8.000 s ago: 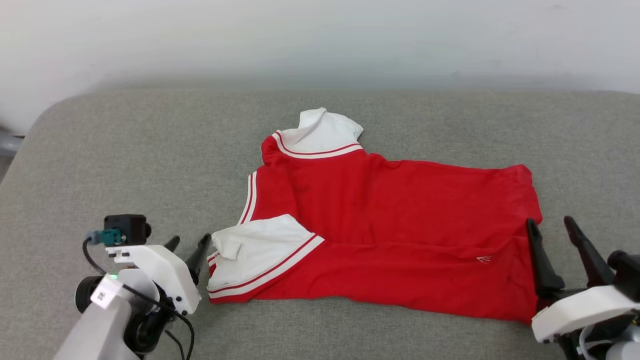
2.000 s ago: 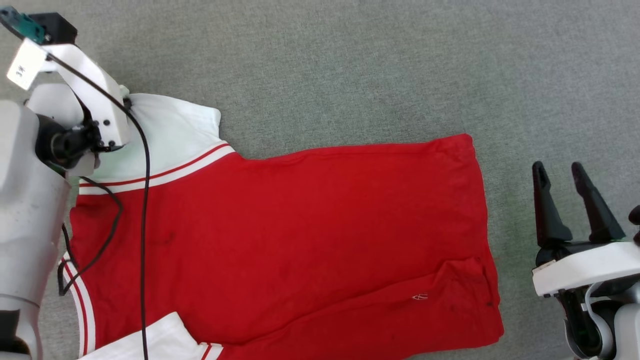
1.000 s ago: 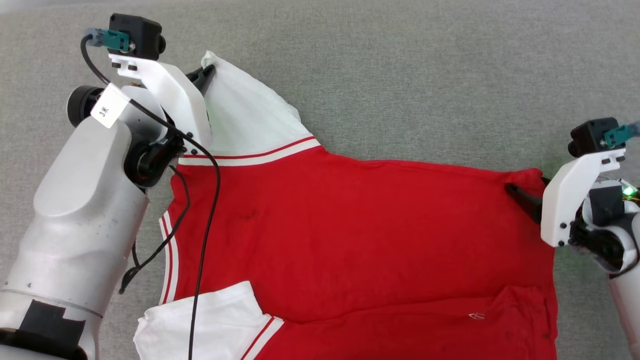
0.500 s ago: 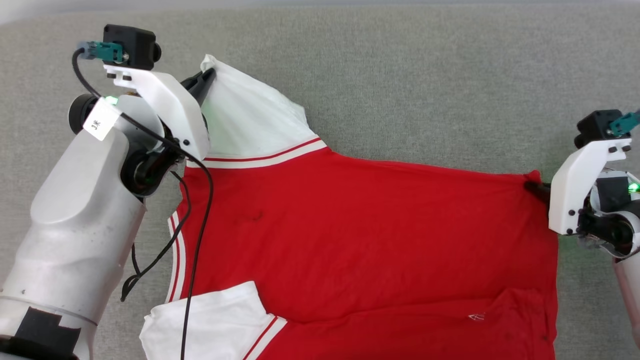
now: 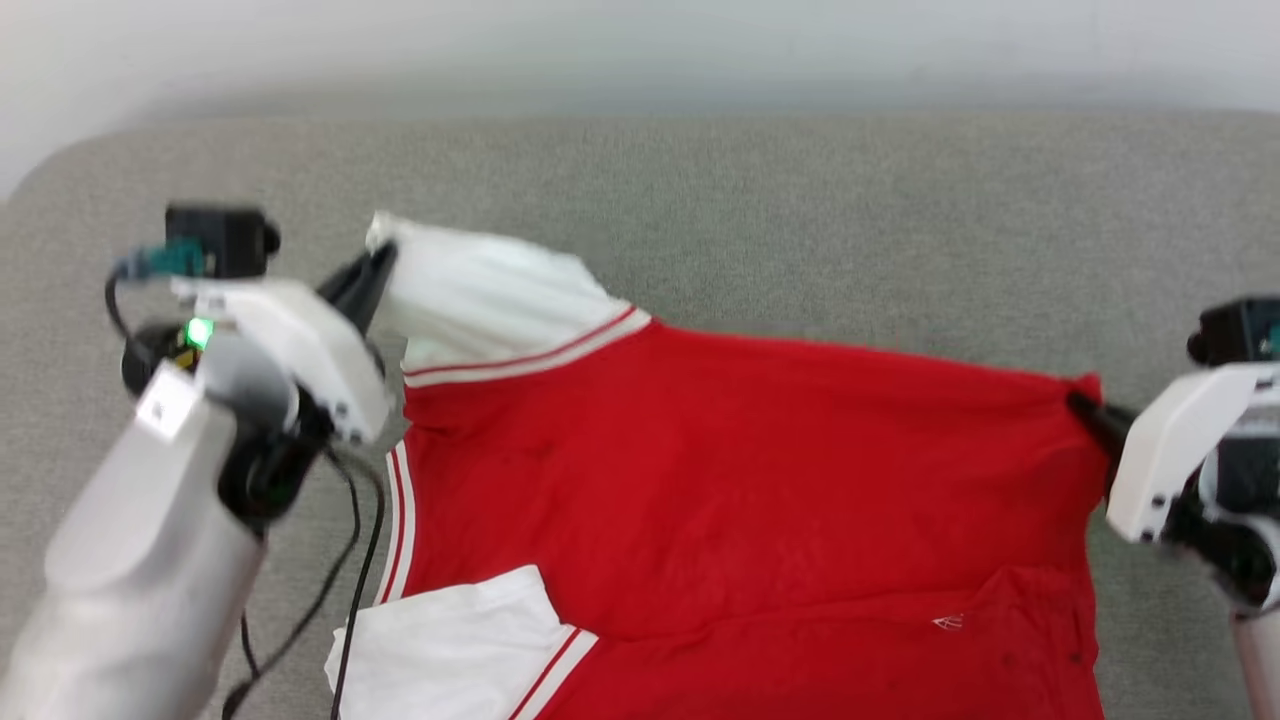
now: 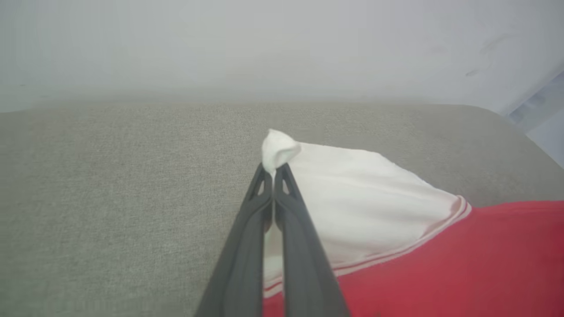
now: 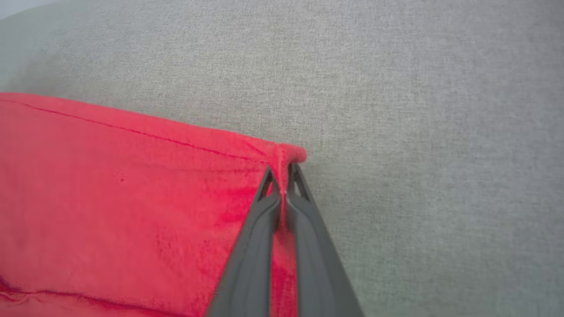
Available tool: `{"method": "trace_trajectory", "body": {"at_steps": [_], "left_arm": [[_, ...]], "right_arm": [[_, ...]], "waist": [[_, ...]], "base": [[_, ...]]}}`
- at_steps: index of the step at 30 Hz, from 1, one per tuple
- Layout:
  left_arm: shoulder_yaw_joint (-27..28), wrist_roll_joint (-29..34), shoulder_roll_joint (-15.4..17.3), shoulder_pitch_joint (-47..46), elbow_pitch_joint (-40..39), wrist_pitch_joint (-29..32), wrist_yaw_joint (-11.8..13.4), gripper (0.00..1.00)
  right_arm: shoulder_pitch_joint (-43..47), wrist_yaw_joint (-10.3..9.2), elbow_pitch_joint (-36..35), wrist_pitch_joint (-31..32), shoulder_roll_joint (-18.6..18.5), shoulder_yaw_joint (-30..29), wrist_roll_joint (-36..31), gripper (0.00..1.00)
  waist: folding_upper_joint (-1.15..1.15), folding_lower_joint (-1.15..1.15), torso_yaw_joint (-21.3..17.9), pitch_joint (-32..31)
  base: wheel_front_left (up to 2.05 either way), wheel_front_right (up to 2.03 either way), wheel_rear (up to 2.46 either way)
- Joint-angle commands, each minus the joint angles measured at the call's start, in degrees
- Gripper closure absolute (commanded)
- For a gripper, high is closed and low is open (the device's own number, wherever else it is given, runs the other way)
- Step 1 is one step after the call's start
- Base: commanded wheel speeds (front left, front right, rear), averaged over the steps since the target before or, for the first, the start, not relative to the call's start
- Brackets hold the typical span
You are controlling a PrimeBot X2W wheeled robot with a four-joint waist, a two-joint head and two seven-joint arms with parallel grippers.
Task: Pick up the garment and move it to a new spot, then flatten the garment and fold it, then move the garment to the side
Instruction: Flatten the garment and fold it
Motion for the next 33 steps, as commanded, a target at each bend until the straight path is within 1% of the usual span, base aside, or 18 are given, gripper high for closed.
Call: {"method": "trace_trajectory", "body": {"at_steps": [1, 7, 11, 15, 17, 20, 23, 25, 26, 27, 28, 29, 33], "left_arm": [[0.4, -0.4, 1.0, 3.4, -1.9, -0.7, 0.9, 1.00], [1.3, -1.6, 3.6, 16.3, -11.3, -2.1, 5.4, 1.00], [1.5, -3.5, 4.1, 24.7, -16.6, -1.5, 8.5, 1.00], [2.1, -5.5, 4.1, 32.1, -19.9, -1.6, 11.4, 1.00], [2.2, -6.4, 4.1, 35.2, -21.1, -1.4, 12.3, 1.00], [1.7, -8.0, 4.3, 39.4, -21.9, -0.1, 13.0, 1.00], [1.3, -9.0, 4.2, 42.4, -22.0, 0.4, 13.4, 1.00], [1.0, -9.6, 3.6, 43.4, -21.7, 0.3, 13.2, 1.00], [0.9, -10.1, 2.8, 44.0, -21.0, -0.2, 12.8, 0.87], [0.8, -10.0, 2.5, 44.1, -20.6, -0.6, 12.5, 0.54], [0.7, -9.7, 2.1, 43.8, -20.3, -1.2, 12.3, 0.02], [0.7, -9.5, 1.7, 43.4, -20.0, -2.0, 12.0, 0.00], [1.6, -7.2, 0.6, 42.1, -19.7, -7.5, 11.7, 0.00]], "right_arm": [[2.3, -0.10, -1.1, -0.8, 0.6, -0.3, -0.2, 1.00], [10.0, -0.09, -4.8, -2.3, 2.2, -0.8, -0.6, 1.00], [15.1, -0.09, -5.9, -2.1, 3.5, -1.4, 0.3, 1.00], [19.3, -0.08, -6.2, -2.7, 4.4, -2.3, 1.1, 1.00], [21.3, -0.08, -6.0, -3.1, 4.8, -2.8, 1.2, 1.00], [23.7, -0.08, -5.6, -3.5, 5.5, -3.4, 1.5, 1.00], [25.6, -0.08, -5.1, -4.7, 6.1, -4.0, 1.0, 1.00], [26.4, -0.08, -4.9, -5.5, 6.5, -4.1, 0.8, 0.99], [27.0, -0.08, -4.8, -6.8, 6.9, -4.2, 0.4, 0.00], [27.2, -0.08, -5.0, -7.7, 7.0, -4.1, 0.2, 0.00], [27.3, -0.08, -5.3, -9.1, 7.3, -4.1, 0.0, 0.00], [27.4, -0.08, -5.7, -10.6, 7.7, -4.1, -0.3, 0.00], [28.2, -0.08, -7.6, -17.3, 8.6, -4.0, -1.2, 0.00]], "waist": [[0.00, 0.00, 0.0, -1.5], [0.00, 0.00, 0.3, -4.3], [0.00, 0.00, 0.8, -5.5], [0.00, 0.00, 1.1, -6.7], [0.00, 0.00, 1.2, -7.3], [0.00, 0.00, 1.1, -8.2], [0.00, 0.00, 1.0, -9.0], [0.00, 0.00, 1.1, -9.3], [0.00, 0.00, 1.0, -9.5], [0.00, 0.00, 1.0, -9.6], [0.00, 0.00, 1.0, -9.6], [0.00, 0.00, 1.0, -9.7], [0.00, 0.00, 1.2, -10.4]], "base": [[0.00, 0.00, 0.00], [0.00, 0.00, 0.00], [0.00, 0.00, 0.00], [0.00, 0.00, 0.00], [0.00, 0.00, 0.00], [0.00, 0.00, 0.00], [0.00, 0.00, 0.00], [0.00, 0.00, 0.00], [0.00, 0.00, 0.00], [0.00, 0.00, 0.00], [0.00, 0.00, 0.00], [0.00, 0.00, 0.00], [0.00, 0.00, 0.00]]}}
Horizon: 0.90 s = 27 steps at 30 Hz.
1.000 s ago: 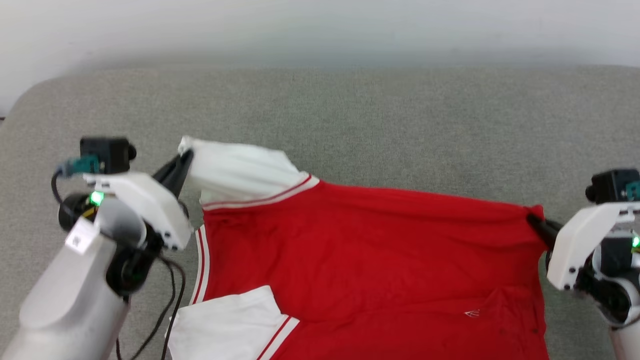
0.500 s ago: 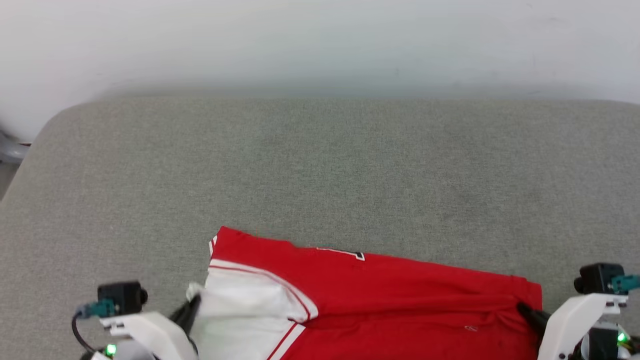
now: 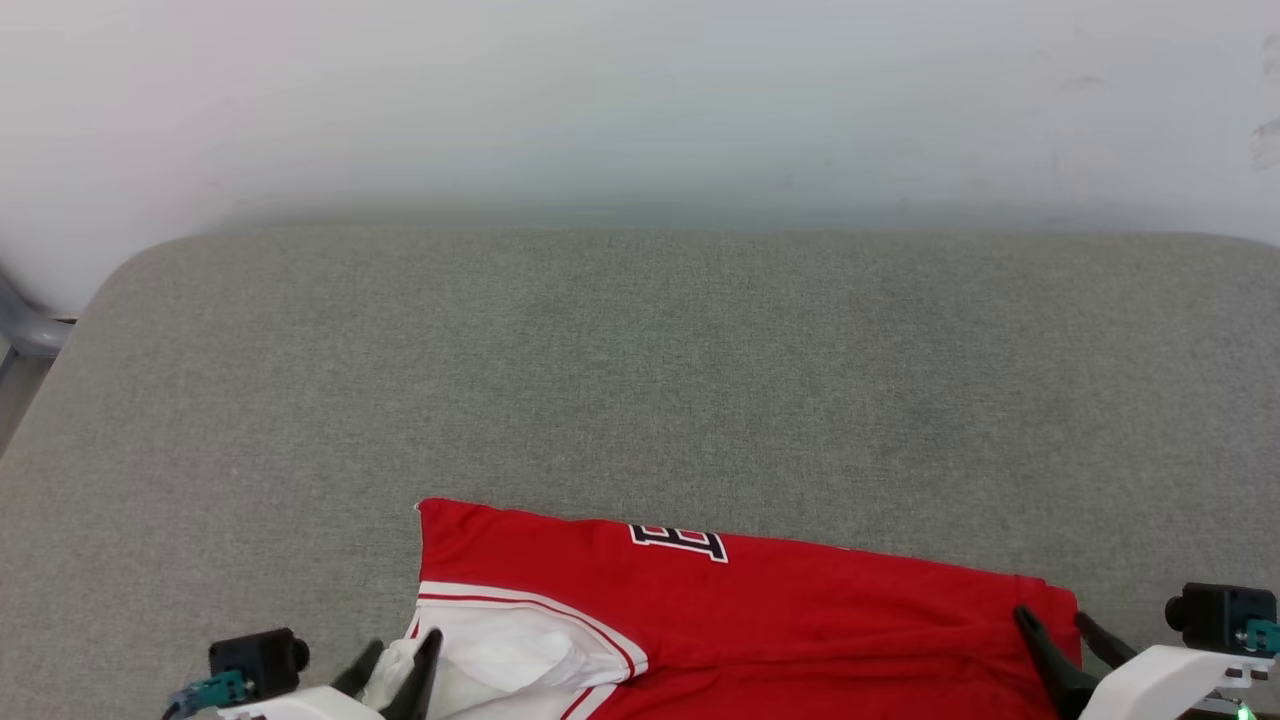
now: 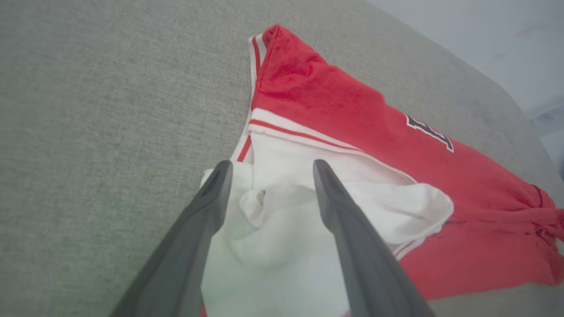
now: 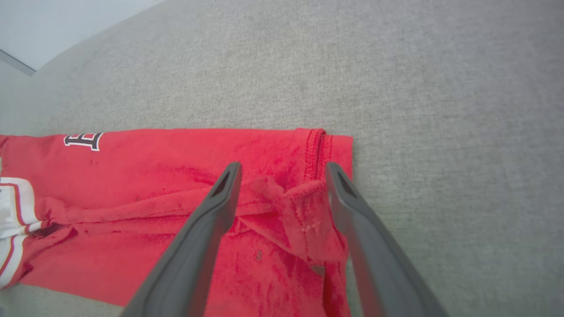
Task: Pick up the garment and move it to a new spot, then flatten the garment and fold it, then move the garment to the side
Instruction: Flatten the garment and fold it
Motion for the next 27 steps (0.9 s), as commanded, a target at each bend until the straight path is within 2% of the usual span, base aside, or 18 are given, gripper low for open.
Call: {"method": "trace_trajectory", "body": {"at_steps": [1, 5, 9, 13, 19, 23, 27], "left_arm": [[0.9, 1.1, -0.5, -1.2, 0.1, -2.9, 0.0, 0.00], [1.6, 4.2, -1.1, -2.2, -0.8, -8.8, 0.2, 0.00], [1.7, 8.9, -0.8, -3.8, -1.9, -12.4, 1.0, 0.00], [2.7, 13.0, -1.1, -5.2, -3.3, -14.1, 1.9, 0.00], [5.0, 18.0, -2.5, -5.6, -5.7, -14.5, 3.5, 0.00], [6.8, 20.6, -3.8, -5.2, -7.9, -14.5, 3.3, 0.00], [7.6, 22.5, -4.8, -5.0, -9.3, -14.5, 2.8, 0.00]], "right_arm": [[1.1, -0.05, -1.3, -3.0, 0.7, -0.3, -0.8, 0.00], [2.3, -0.05, -2.9, -6.4, 1.4, -1.5, -3.4, 0.00], [2.9, -0.05, -4.4, -4.9, 1.8, -4.0, -6.1, 0.00], [3.7, -0.05, -6.1, 0.1, 2.2, -6.8, -8.2, 0.00], [4.2, -0.05, -8.5, 10.4, 0.5, -8.2, -8.9, 0.00], [3.6, -0.05, -8.4, 15.0, -0.3, -7.4, -8.4, 0.00], [2.6, -0.05, -7.3, 16.4, -0.5, -6.7, -7.8, 0.00]], "waist": [[0.00, 0.00, 0.1, -0.4], [0.00, 0.00, 0.3, -1.3], [0.00, 0.00, 0.7, -2.0], [0.00, 0.00, 0.9, -2.6], [0.00, 0.00, 1.3, -2.9], [0.00, 0.00, 1.7, -2.5], [0.00, 0.00, 2.4, -1.6]], "base": [[0.00, 0.00, 0.00], [0.00, 0.00, 0.00], [0.00, 0.00, 0.00], [0.00, 0.00, 0.00], [0.00, 0.00, 0.00], [0.00, 0.00, 0.00], [0.00, 0.00, 0.00]]}}
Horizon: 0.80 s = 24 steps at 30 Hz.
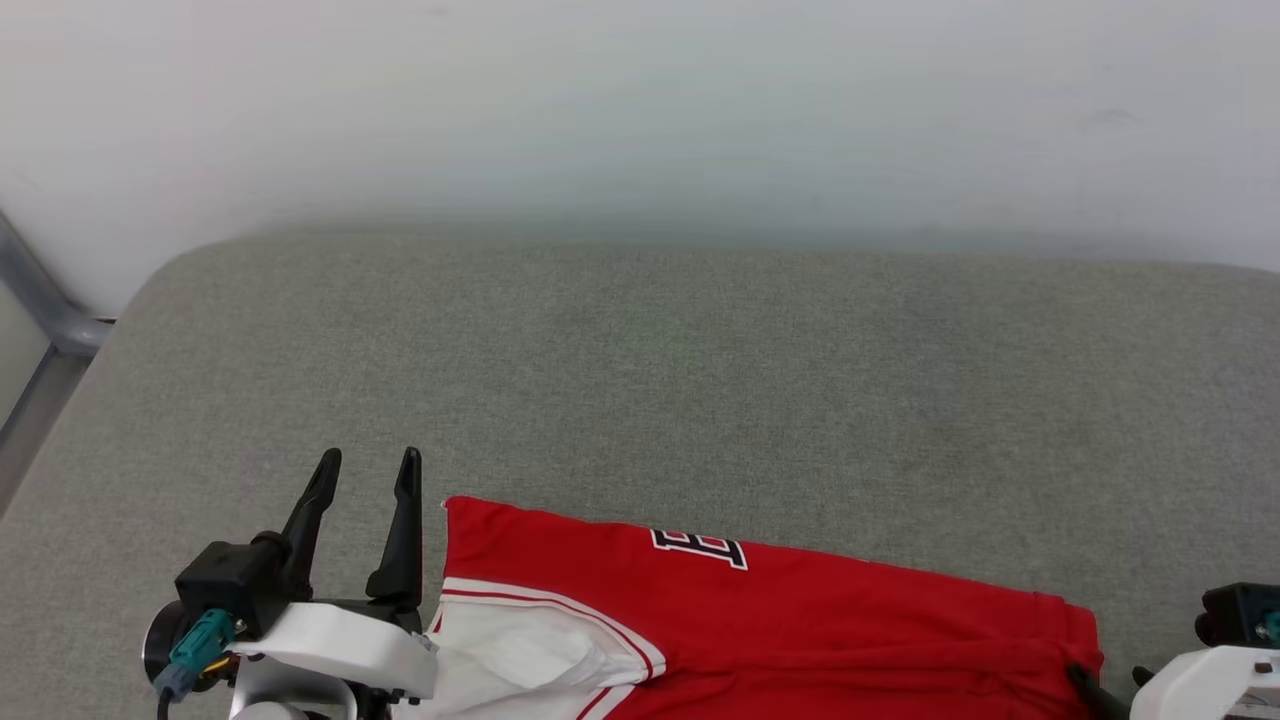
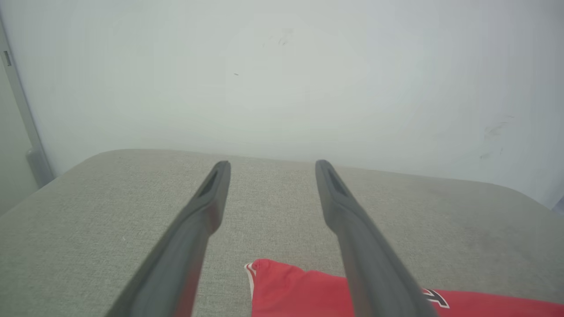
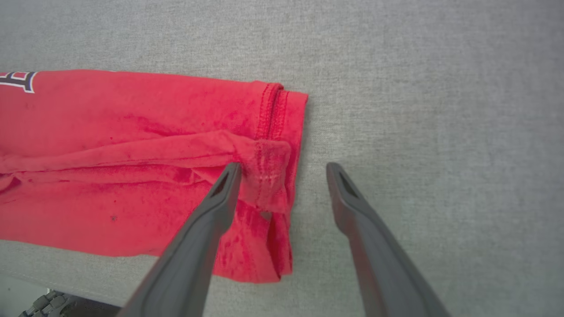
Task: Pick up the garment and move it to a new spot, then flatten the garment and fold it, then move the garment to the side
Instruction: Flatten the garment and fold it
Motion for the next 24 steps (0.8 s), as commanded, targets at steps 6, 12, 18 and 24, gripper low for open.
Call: {"method": "trace_trajectory", "body": {"at_steps": [6, 12, 18, 24], "left_arm": [[0.8, 2.5, -1.4, -1.0, -1.6, -0.2, -1.0, 0.00], [0.9, 3.7, -1.9, -2.5, -0.8, -0.2, -2.2, 0.00], [0.5, 4.2, -2.2, -3.2, 0.4, -0.2, -3.0, 0.00], [0.2, 4.6, -2.3, -2.9, 1.6, -0.2, -3.0, 0.00]], "right_arm": [[-3.9, -0.05, 3.6, 0.8, -0.5, 2.0, 1.7, 0.00], [-5.3, -0.04, 9.3, 3.5, -0.1, 4.3, 3.7, 0.00], [-5.0, -0.03, 14.0, 9.3, 0.9, 6.4, 6.6, 0.69], [-6.9, -0.04, 12.8, 8.8, -0.4, 7.2, 7.8, 1.00]], "waist": [[0.00, 0.00, 1.2, 3.8], [0.00, 0.00, 2.1, 6.3], [0.00, 0.00, 1.9, 7.1], [0.00, 0.00, 1.2, 6.1]], "base": [[0.00, 0.00, 0.00], [0.00, 0.00, 0.00], [0.00, 0.00, 0.00], [0.00, 0.00, 0.00]]}}
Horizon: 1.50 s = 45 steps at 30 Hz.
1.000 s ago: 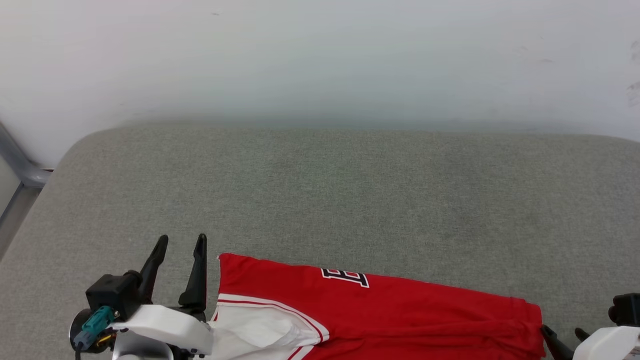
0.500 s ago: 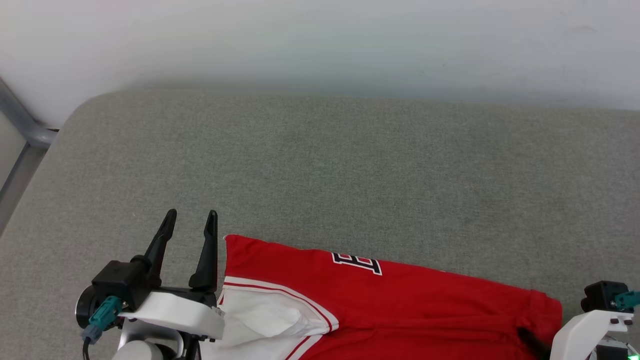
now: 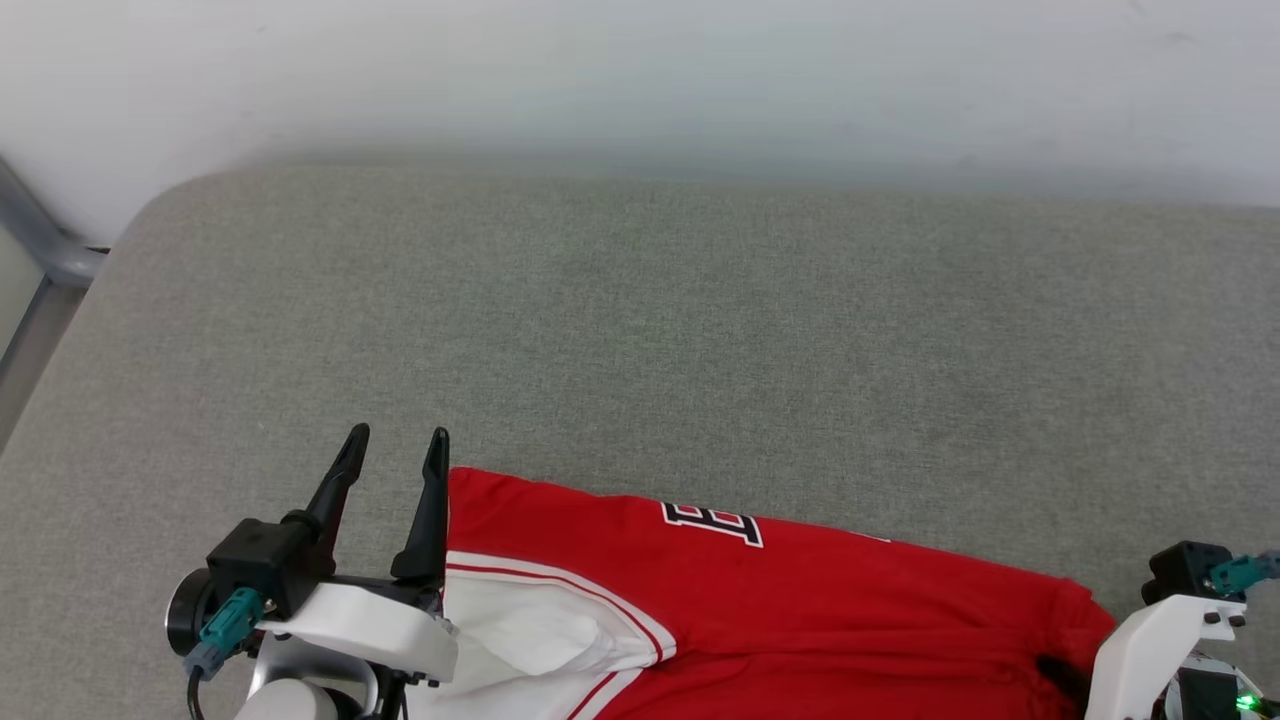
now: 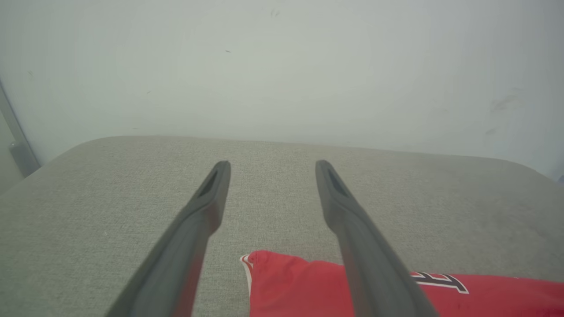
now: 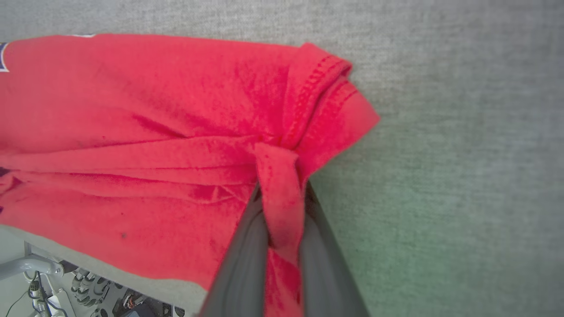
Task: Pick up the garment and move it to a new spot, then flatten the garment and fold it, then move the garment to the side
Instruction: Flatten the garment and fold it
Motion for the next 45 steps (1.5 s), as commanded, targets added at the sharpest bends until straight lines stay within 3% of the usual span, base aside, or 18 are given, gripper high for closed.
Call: {"method": "trace_trajectory", "body": {"at_steps": [1, 8, 16, 22, 29, 36, 45], "left_arm": [[-0.4, 0.4, 0.4, 0.3, 0.6, -0.1, 0.1, 0.00], [-0.5, 0.1, 0.7, 1.6, 0.4, 0.6, 0.8, 0.00], [-1.0, -0.1, 0.6, 2.5, 0.2, 0.7, 1.0, 0.00], [-1.7, 0.1, 0.5, 2.7, 0.4, 0.6, 1.0, 0.00], [-2.5, 0.3, 0.4, 2.5, 0.7, 0.7, 0.7, 0.00], [-3.1, 0.0, 0.2, 1.4, 1.0, 1.0, 0.7, 0.00], [-3.8, 0.0, -0.2, -0.5, 1.5, 0.9, 0.0, 0.00]], "right_arm": [[0.0, -0.03, 0.1, -0.5, -0.2, 1.2, 0.7, 1.00], [-1.2, -0.05, -1.9, -1.3, -3.1, -1.9, 1.0, 1.00], [1.2, -0.05, -2.0, 0.3, -5.1, -12.6, -0.9, 1.00], [1.5, -0.03, -3.9, 3.5, -3.0, -17.4, 0.2, 1.00], [-0.8, -0.03, -9.0, 12.9, 6.6, -17.9, 16.6, 1.00], [-2.6, -0.03, -9.4, 20.3, 10.2, -17.4, 32.5, 1.00], [-5.0, -0.03, -3.4, 12.9, 10.2, -1.5, 48.6, 1.00]], "waist": [[0.00, 0.00, -0.6, -1.5], [0.00, 0.00, -1.7, -3.9], [0.00, 0.00, -2.9, -4.9], [0.00, 0.00, -3.4, -5.5], [0.00, 0.00, -2.5, -5.9], [0.00, 0.00, -0.6, -5.7], [0.00, 0.00, 2.1, -3.8]], "base": [[0.00, 0.00, 0.00], [0.00, 0.00, 0.00], [0.00, 0.00, 0.00], [0.00, 0.00, 0.00], [0.00, 0.00, 0.00], [0.00, 0.00, 0.00], [0.00, 0.00, 0.00]]}}
